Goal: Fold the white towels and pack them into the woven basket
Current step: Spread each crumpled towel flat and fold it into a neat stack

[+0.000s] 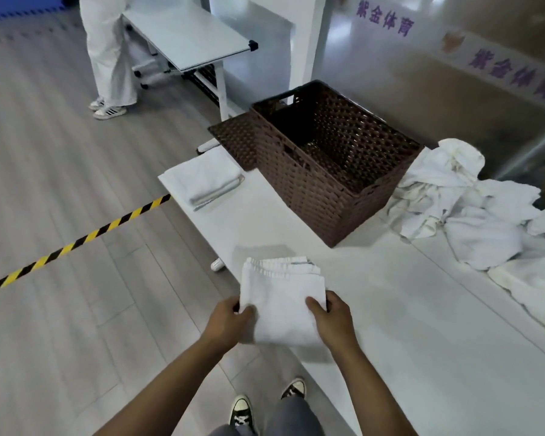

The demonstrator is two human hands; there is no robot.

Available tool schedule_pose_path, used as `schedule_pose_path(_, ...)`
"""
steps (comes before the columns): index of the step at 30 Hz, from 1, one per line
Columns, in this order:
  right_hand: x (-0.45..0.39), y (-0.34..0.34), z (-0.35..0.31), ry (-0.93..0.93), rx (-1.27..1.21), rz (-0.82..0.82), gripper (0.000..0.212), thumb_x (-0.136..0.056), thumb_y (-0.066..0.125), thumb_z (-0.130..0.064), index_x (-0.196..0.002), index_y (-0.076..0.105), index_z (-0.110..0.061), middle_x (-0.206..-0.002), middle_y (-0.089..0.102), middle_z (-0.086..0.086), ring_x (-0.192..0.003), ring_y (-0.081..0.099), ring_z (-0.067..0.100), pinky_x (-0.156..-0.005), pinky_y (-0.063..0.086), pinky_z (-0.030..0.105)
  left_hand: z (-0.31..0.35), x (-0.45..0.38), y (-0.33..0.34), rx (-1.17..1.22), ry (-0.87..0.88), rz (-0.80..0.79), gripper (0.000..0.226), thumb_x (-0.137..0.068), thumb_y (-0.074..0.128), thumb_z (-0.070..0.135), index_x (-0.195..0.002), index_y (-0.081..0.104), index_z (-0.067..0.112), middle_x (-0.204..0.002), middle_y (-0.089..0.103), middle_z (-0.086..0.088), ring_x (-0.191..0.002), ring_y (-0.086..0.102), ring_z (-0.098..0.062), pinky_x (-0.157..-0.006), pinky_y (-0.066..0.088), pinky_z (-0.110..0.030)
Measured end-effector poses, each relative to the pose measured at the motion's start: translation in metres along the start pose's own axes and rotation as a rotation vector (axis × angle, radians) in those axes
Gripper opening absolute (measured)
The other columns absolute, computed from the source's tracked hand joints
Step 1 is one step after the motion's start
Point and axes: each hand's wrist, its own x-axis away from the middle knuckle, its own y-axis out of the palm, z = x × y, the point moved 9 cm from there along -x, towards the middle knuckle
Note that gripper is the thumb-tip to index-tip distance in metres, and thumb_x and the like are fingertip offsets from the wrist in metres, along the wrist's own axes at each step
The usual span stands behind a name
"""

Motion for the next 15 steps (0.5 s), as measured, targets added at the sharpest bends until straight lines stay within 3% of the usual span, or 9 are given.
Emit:
schedule_pose_path(2, -0.016, 0.019, -0.007, 0.011, 0.041, -0.039, 0.005, -0.094, 0.069, -0.02, -0.096, 0.067, -0.017, -0.096, 0.071, -0.001, -0.086, 0.066, 0.012, -0.068, 0.047, 0.024, -0.004, -0.017, -0.017, -0.024, -0.003, 0.012, 0.042, -0.072, 0.057, 0.046, -0.092, 0.071, 0.013, -0.091, 0.074, -0.007, -0.088, 0.07, -0.027, -0.081, 0.057, -0.048)
schedule_pose_path(5, -0.044, 0.042, -0.018, 0.014, 0.09, -0.065, 0.009, -0.092, 0.07, -0.021, -0.095, 0.067, -0.013, -0.092, 0.07, 0.001, -0.086, 0.065, 0.018, -0.065, 0.046, 0.026, -0.002, -0.046, -0.035, -0.099, -0.007, 0.041, 0.03, -0.086, 0.062, 0.039, -0.099, 0.071, 0.013, -0.094, 0.073, -0.002, -0.087, 0.068, -0.023, -0.082, 0.058, -0.044)
schedule_pose_path(9, -0.085, 0.073, -0.028, 0.038, 0.113, -0.106, 0.012, -0.091, 0.071, -0.022, -0.099, 0.065, -0.015, -0.092, 0.068, -0.006, -0.082, 0.061, 0.007, -0.06, 0.041, 0.017, 0.01, -0.089, -0.057, -0.18, 0.0, 0.087, 0.02, -0.095, 0.06, 0.03, -0.106, 0.068, 0.015, -0.098, 0.07, 0.0, -0.088, 0.065, -0.021, -0.082, 0.055, -0.037)
schedule_pose_path(15, -0.153, 0.11, -0.052, 0.105, 0.108, -0.141, 0.018, -0.089, 0.072, -0.019, -0.102, 0.065, -0.01, -0.097, 0.068, 0.001, -0.091, 0.064, 0.022, -0.066, 0.042, 0.029, 0.047, -0.16, -0.088, -0.225, -0.015, 0.135, 0.035, -0.096, 0.059, 0.024, -0.131, 0.056, 0.02, -0.106, 0.063, 0.002, -0.096, 0.061, -0.021, -0.079, 0.048, -0.029)
